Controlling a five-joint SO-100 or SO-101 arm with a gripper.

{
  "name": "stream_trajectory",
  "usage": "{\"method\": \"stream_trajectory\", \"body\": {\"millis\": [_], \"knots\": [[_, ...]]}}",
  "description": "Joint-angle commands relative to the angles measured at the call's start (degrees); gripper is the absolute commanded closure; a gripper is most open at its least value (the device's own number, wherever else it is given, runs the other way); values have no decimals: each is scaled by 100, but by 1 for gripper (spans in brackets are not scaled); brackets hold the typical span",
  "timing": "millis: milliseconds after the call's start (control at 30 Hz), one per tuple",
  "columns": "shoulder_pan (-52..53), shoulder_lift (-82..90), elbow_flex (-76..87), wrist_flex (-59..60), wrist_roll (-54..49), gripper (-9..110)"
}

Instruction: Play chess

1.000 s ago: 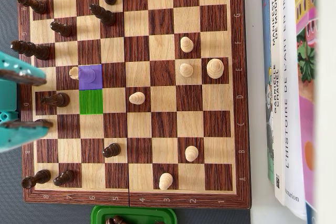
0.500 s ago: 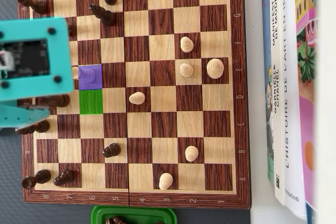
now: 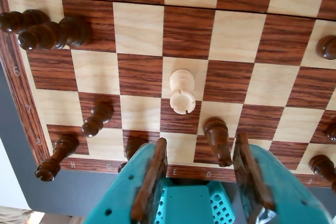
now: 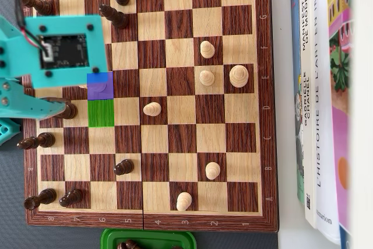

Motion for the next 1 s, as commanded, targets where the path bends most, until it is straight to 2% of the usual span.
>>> {"method": "stream_trajectory", "body": {"millis": [0, 967], "knots": [[-97, 18, 114, -132, 176, 83], [-158, -563, 308, -650, 413, 80]]}}
